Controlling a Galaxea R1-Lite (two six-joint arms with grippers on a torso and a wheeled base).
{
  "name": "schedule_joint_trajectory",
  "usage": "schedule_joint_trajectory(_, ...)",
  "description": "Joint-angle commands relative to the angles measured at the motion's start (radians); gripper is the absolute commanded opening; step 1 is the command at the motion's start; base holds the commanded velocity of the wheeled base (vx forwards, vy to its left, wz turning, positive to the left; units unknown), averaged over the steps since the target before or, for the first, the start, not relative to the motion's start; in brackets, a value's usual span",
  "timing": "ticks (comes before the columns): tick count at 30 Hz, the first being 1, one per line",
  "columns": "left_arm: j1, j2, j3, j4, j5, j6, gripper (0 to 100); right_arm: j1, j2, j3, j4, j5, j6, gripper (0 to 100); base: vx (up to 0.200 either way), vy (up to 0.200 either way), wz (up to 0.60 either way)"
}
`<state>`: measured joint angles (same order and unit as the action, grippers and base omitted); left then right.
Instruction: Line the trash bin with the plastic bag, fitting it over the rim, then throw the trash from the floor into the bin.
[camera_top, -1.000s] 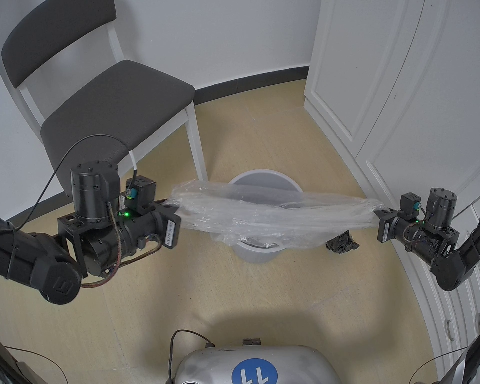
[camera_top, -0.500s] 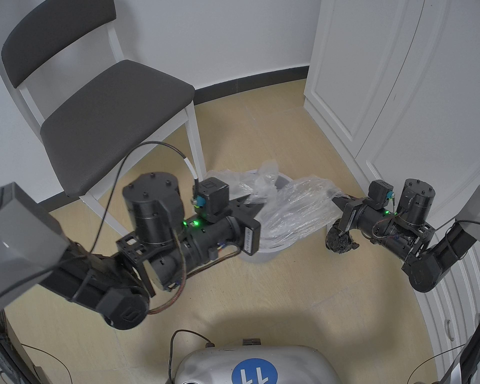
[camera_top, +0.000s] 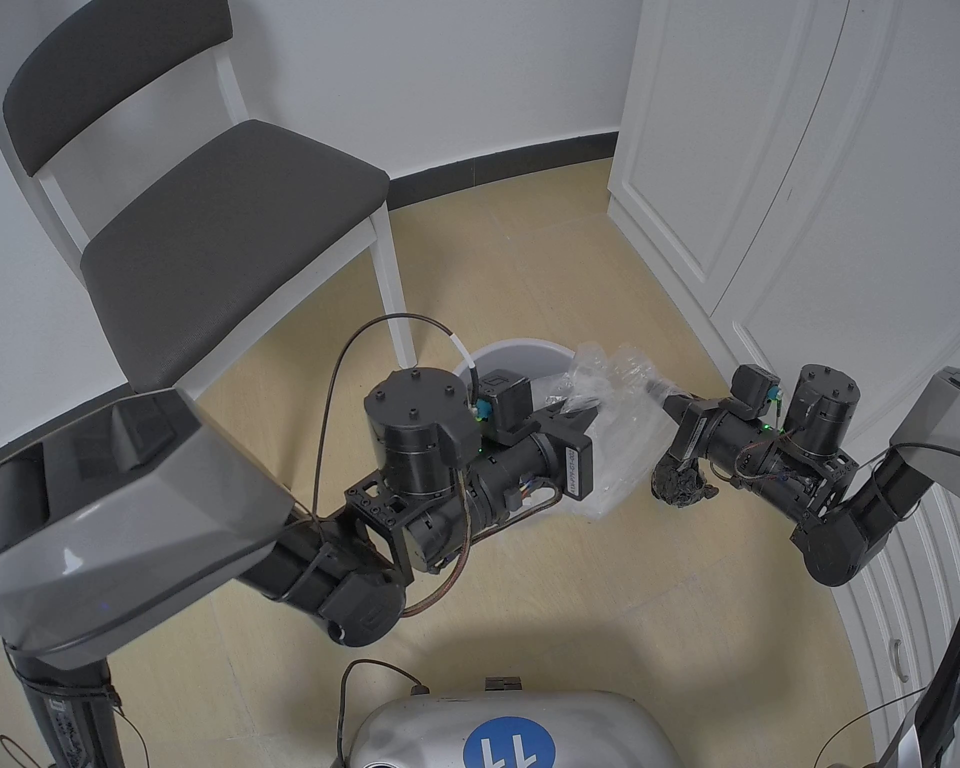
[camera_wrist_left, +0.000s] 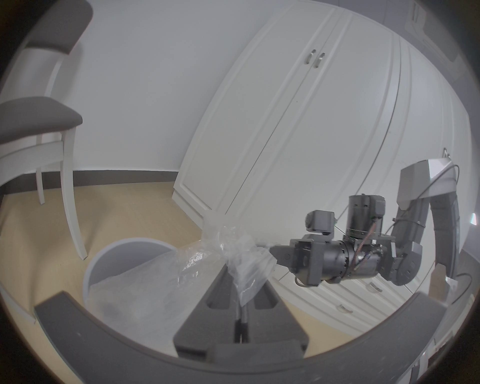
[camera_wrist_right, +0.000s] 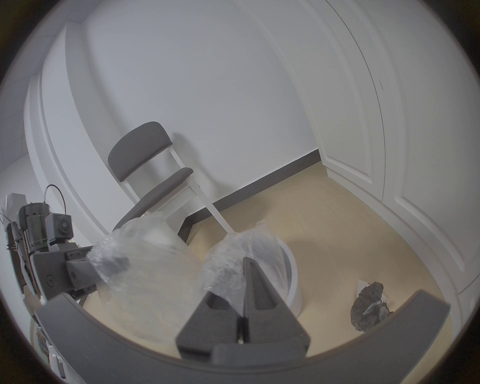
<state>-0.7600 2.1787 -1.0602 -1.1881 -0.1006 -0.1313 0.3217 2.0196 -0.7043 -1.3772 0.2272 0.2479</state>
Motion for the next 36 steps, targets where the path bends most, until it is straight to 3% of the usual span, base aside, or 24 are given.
schedule_joint_trajectory(1, 0.045, 0.127, -0.116, -0.001, -0.025, -0.044, 0, -0.018, 0.051, -0.04, -0.002, 0.014, 0.01, 0, 0.0, 0.0, 0.0)
schedule_joint_trajectory(7, 0.116, 0.247, -0.28, 0.01, -0.07, -0.094, 0, -0.021, 0.093, -0.093, -0.014, 0.012, 0.103, 0, 0.0, 0.0, 0.0)
schedule_joint_trajectory(8, 0.14, 0.288, -0.337, 0.013, -0.076, -0.136, 0, -0.03, 0.1, -0.112, -0.014, 0.012, 0.145, 0, 0.0, 0.0, 0.0)
schedule_joint_trajectory(11, 0.166, 0.346, -0.408, 0.019, -0.103, -0.191, 0, -0.046, 0.108, -0.129, -0.014, 0.014, 0.169, 0, 0.0, 0.0, 0.0)
schedule_joint_trajectory(19, 0.242, 0.415, -0.472, 0.021, -0.125, -0.218, 0, -0.05, 0.14, -0.153, -0.016, 0.014, 0.2, 0, 0.0, 0.0, 0.0)
schedule_joint_trajectory(25, 0.281, 0.339, -0.391, -0.022, -0.111, -0.246, 0, -0.073, 0.156, -0.219, 0.027, 0.014, 0.312, 0, 0.0, 0.0, 0.0)
schedule_joint_trajectory(26, 0.281, 0.339, -0.391, -0.022, -0.111, -0.246, 0, -0.073, 0.156, -0.219, 0.027, 0.014, 0.312, 0, 0.0, 0.0, 0.0)
schedule_joint_trajectory(30, 0.315, 0.156, -0.178, -0.015, -0.111, -0.241, 0, -0.138, 0.139, -0.296, 0.222, 0.007, 0.314, 0, 0.0, 0.0, 0.0)
schedule_joint_trajectory(33, 0.329, 0.113, -0.142, -0.004, -0.113, -0.238, 0, -0.158, 0.125, -0.322, 0.303, 0.003, 0.307, 0, 0.0, 0.0, 0.0)
schedule_joint_trajectory(34, 0.352, 0.067, -0.112, 0.042, -0.113, -0.217, 0, -0.182, 0.11, -0.35, 0.42, 0.0, 0.28, 0, 0.0, 0.0, 0.0)
schedule_joint_trajectory(36, 0.369, 0.049, -0.104, 0.084, -0.111, -0.191, 0, -0.197, 0.107, -0.359, 0.468, -0.005, 0.246, 0, 0.0, 0.0, 0.0)
